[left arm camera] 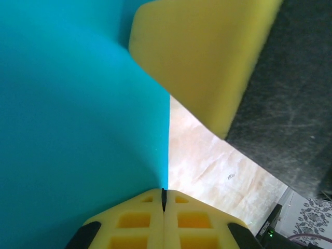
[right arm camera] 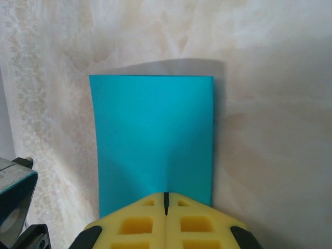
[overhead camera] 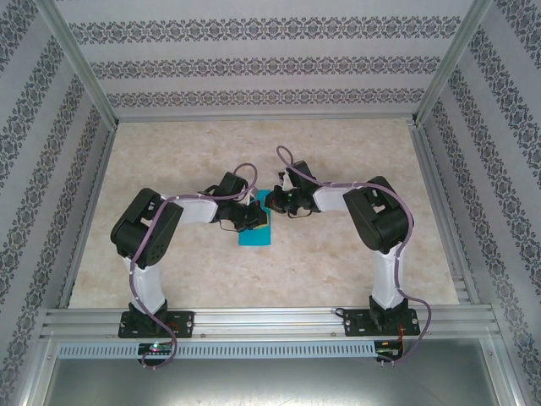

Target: Fold a paper plane with a square sheet of paper (pick it up from the middle)

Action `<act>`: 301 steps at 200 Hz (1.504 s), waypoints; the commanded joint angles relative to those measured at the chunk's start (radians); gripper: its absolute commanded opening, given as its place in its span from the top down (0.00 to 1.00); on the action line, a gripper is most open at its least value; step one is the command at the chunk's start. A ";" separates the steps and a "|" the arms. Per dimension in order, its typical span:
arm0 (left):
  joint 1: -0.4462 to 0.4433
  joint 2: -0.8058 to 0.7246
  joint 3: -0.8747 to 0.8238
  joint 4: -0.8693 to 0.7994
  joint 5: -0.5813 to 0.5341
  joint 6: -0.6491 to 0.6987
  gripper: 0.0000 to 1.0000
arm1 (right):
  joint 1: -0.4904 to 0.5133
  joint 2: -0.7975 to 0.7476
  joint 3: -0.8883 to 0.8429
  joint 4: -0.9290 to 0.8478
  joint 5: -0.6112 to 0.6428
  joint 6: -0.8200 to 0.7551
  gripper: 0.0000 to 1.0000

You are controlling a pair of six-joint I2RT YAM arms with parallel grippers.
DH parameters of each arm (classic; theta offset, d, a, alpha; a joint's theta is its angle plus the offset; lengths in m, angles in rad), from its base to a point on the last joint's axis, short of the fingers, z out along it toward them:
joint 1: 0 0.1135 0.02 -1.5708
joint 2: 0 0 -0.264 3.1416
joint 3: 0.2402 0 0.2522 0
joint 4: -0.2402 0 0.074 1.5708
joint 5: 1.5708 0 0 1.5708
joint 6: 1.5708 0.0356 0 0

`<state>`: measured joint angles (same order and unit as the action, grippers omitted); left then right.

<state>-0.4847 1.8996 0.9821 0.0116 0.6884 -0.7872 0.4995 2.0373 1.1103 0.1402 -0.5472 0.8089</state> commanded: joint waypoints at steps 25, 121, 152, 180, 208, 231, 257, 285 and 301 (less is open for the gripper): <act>-0.013 0.030 0.029 -0.065 -0.045 0.027 1.00 | -0.001 0.024 0.004 0.003 -0.011 -0.005 1.00; -0.012 0.044 0.015 -0.233 -0.066 0.063 1.00 | -0.053 0.083 0.085 -0.049 0.041 -0.017 1.00; -0.013 0.047 -0.012 -0.228 -0.060 0.055 1.00 | -0.086 0.114 0.134 -0.053 0.047 -0.014 1.00; -0.012 0.047 -0.021 -0.220 -0.053 0.052 1.00 | -0.102 0.151 0.199 -0.081 0.048 -0.021 1.00; -0.013 0.046 -0.021 -0.216 -0.047 0.053 1.00 | -0.108 0.172 0.251 -0.108 0.053 -0.031 1.00; -0.012 0.053 -0.007 -0.224 -0.048 0.067 1.00 | -0.108 0.162 0.285 -0.124 0.040 -0.031 1.00; -0.012 0.051 0.006 -0.229 -0.056 0.074 1.00 | -0.096 0.079 0.234 -0.095 0.010 -0.036 1.00; -0.013 0.049 0.016 -0.217 -0.055 0.072 1.00 | -0.075 -0.017 0.123 -0.062 -0.006 -0.041 1.00; -0.013 0.045 0.019 -0.213 -0.055 0.075 1.00 | -0.058 -0.033 0.079 -0.057 -0.024 -0.036 1.00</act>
<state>-0.4847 1.9141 1.0149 -0.0704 0.6579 -0.7380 0.4126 2.0613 1.2457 0.0574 -0.5415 0.7868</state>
